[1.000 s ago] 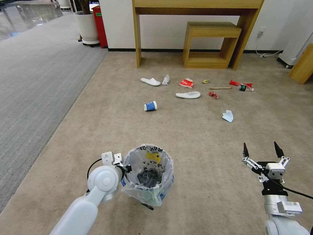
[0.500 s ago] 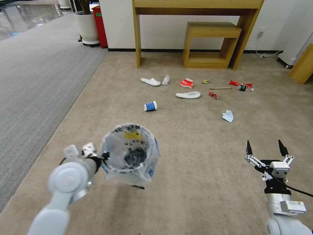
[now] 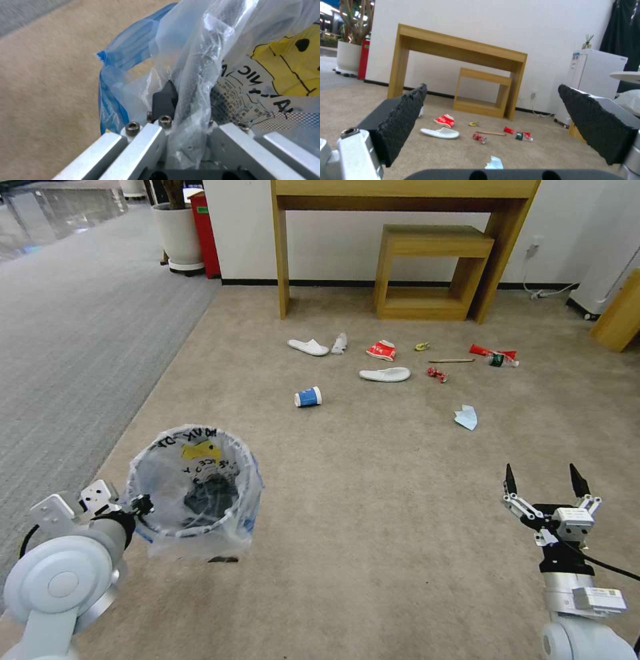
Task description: Pick up the trash bin and place the garbage on the floor into it.
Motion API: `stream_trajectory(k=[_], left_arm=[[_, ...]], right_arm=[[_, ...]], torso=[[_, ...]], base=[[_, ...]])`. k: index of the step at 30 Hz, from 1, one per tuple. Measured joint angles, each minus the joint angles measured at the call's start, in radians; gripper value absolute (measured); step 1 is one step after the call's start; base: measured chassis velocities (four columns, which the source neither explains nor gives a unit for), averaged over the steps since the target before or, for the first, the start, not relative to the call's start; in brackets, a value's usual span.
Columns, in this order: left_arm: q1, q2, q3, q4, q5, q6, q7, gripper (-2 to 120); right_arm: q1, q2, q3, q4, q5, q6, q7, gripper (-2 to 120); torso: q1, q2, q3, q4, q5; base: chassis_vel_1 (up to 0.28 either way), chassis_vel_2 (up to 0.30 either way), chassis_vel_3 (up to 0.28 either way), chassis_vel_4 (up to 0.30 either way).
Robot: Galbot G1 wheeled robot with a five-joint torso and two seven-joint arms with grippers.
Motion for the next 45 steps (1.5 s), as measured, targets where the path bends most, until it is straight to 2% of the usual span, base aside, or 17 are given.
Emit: stream_trajectory(k=[2, 9, 26, 32, 45], left_arm=[[-0.005, -0.009, 0.000, 0.003, 0.047, 0.000, 0.008, 0], [-0.005, -0.010, 0.009, 0.010, 0.111, 0.000, 0.016, 0], [0.006, -0.007, -0.017, -0.011, 0.081, 0.000, 0.021, 0], [0.013, -0.005, -0.026, -0.016, 0.079, 0.000, 0.028, 0], [0.008, -0.006, -0.030, -0.017, 0.075, 0.000, 0.030, 0]], right_arm=[[0.005, 0.000, -0.002, -0.008, 0.001, 0.001, 0.000, 100], [0.011, 0.003, 0.000, -0.010, 0.004, 0.001, 0.000, 100], [0.010, 0.006, 0.018, -0.007, 0.026, 0.024, -0.044, 100], [0.014, 0.006, 0.017, -0.007, 0.027, 0.024, -0.047, 100], [0.014, 0.006, 0.022, -0.006, 0.032, 0.030, -0.056, 100]], torso=[[0.000, 0.000, 0.000, 0.0000, 0.0002], [0.000, 0.000, 0.000, 0.0000, 0.0001], [0.000, 0.000, 0.000, 0.0000, 0.0002], [0.000, 0.000, 0.000, 0.0000, 0.0003], [0.000, 0.000, 0.000, 0.0000, 0.0001]], base=[[0.000, 0.000, 0.000, 0.000], [0.000, 0.000, 0.000, 0.000], [-0.005, 0.007, 0.009, -0.006], [-0.134, 0.122, 0.136, -0.137], [-0.257, 0.269, 0.252, -0.260]])
